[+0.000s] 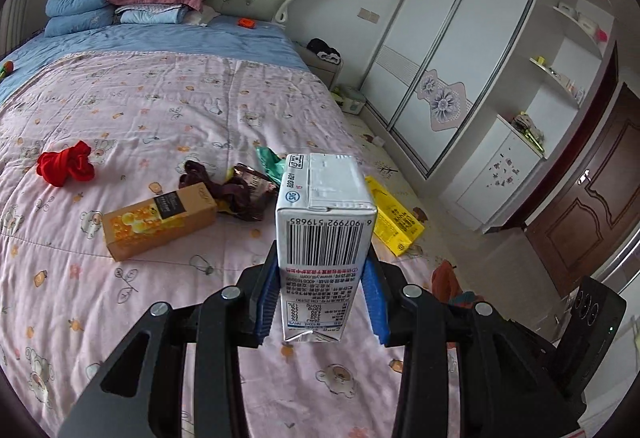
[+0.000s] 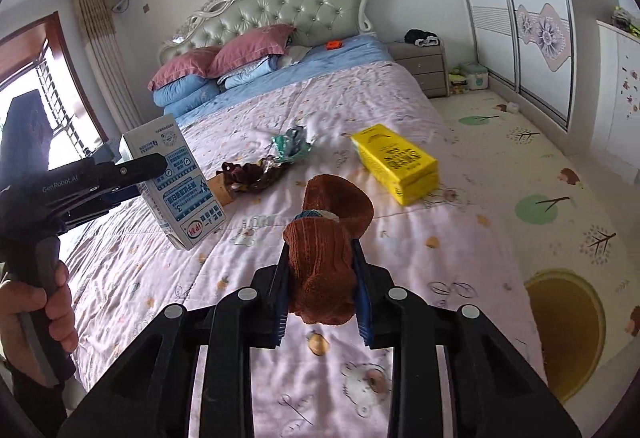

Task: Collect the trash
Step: 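Carry carton and brown sock over the yellow bin and open both tools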

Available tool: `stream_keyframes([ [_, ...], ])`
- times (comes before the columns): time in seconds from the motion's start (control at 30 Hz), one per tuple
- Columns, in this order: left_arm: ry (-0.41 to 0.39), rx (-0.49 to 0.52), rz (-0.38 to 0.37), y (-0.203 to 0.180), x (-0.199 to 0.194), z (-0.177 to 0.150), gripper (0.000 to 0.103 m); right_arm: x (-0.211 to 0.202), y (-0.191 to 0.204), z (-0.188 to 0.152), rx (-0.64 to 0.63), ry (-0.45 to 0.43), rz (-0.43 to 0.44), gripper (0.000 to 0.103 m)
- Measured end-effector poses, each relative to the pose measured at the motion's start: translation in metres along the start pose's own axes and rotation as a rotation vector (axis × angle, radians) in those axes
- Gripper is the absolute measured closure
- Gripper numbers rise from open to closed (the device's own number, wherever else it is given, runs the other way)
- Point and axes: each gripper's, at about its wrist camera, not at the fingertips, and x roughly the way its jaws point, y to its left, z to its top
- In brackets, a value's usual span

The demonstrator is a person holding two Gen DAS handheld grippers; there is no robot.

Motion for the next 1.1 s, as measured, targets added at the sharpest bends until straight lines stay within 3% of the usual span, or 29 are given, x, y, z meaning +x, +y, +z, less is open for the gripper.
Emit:
stream_keyframes([
  [0.27,0.086,0.088,-0.102,-0.094,0.042,-0.031,0.065,-0.057,-0.086,-0.024,0.125,-0.069,-0.095,0.076],
  [0.63,0.25,0.206,-0.231,-0.218,0.128,-0.081,0.065,-0.105,-0.197,-0.08,0.294,-0.081,-0.24,0.076],
  [0.87,0.336,0.286,-0.277,-0.276,0.185,-0.103,0.065,-0.119,-0.249,-0.109,0.377,-0.076,-0.313,0.076],
  [1.1,0.42,0.333,-0.283,-0.311,0.244,-0.122,0.065,-0.104,-0.281,-0.126,0.422,-0.037,-0.354,0.076],
])
